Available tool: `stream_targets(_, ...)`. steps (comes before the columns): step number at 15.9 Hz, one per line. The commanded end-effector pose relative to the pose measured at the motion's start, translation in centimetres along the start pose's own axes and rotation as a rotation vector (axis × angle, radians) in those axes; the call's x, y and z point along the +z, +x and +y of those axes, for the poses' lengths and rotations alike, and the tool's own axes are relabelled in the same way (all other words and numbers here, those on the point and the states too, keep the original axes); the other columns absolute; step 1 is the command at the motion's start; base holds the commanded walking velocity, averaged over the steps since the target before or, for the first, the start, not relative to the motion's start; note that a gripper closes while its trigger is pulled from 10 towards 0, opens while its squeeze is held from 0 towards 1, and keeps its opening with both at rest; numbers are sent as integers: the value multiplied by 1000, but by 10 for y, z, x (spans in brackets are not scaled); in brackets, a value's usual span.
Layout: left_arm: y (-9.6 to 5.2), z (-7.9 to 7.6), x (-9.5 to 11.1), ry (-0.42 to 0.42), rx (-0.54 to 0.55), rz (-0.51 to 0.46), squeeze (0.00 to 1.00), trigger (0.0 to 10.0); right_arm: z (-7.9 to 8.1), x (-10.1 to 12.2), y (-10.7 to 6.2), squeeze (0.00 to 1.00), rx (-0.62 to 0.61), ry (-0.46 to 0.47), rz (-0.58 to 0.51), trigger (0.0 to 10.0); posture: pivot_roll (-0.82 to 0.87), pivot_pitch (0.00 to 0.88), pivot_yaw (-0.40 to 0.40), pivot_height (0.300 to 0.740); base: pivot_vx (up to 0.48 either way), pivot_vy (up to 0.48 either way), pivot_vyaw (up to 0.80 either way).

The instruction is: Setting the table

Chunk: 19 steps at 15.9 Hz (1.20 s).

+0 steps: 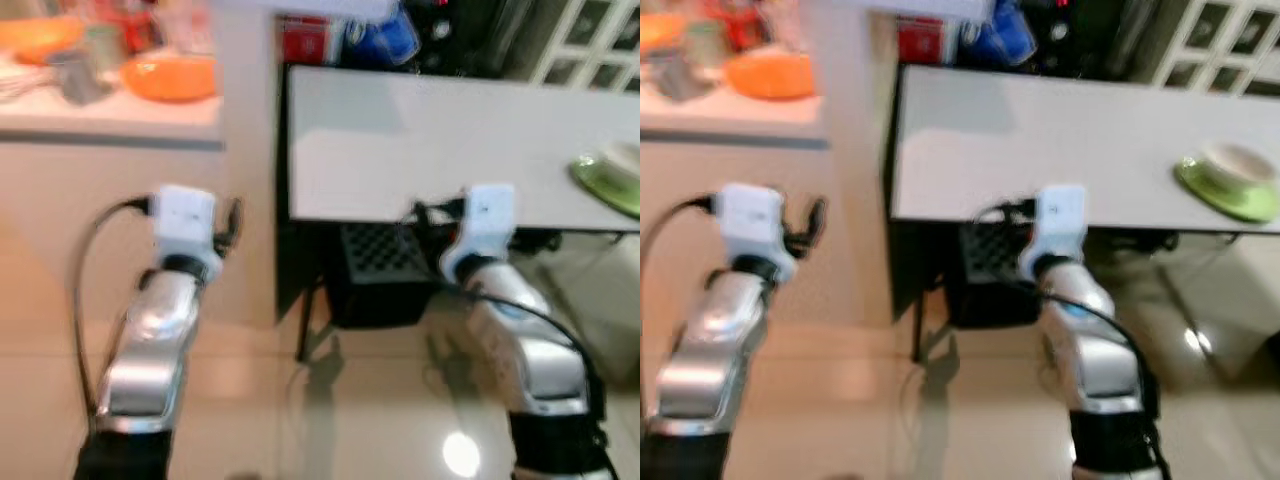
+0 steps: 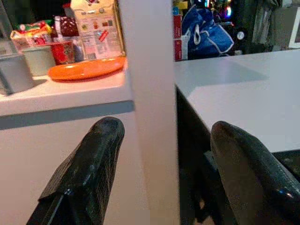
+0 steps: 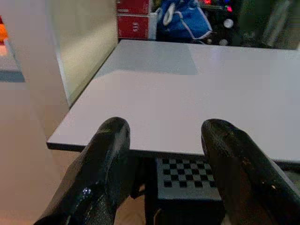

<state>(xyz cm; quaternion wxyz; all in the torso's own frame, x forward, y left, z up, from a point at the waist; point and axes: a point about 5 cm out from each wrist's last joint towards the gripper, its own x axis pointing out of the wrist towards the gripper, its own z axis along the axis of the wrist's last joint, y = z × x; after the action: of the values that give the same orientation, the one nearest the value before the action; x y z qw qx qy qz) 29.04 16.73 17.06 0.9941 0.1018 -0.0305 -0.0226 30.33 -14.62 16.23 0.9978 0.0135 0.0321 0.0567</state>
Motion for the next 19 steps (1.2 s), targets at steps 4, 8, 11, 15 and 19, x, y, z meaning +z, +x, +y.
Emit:
stream_targets(4, 4, 12, 18, 36, 26, -52, 0, 10000, 8, 5, 6, 0, 21, 28, -18, 10000, 57, 0, -88, 740, 0, 418, 0)
stream_targets(8, 8, 17, 18, 41, 42, -51, 0, 10000, 5, 9, 7, 0, 15, 21, -26, 10000, 39, 0, -81, 740, 0, 421, 0)
stream_targets(11, 11, 16, 25, 47, 39, -71, 0, 10000, 5, 6, 11, 0, 1, 44, -27, 10000, 70, 0, -84, 740, 0, 421, 0)
stream_targets(15, 17, 21, 27, 62, 35, -77, 0, 10000, 9, 5, 11, 0, 2, 52, -28, 10000, 63, 0, -57, 740, 0, 420, 0)
stream_targets(19, 24, 19, 31, 67, 6, -88, 0, 10000, 3, 3, 10, 0, -49, 76, -41, 10000, 58, 0, -19, 740, 0, 420, -209)
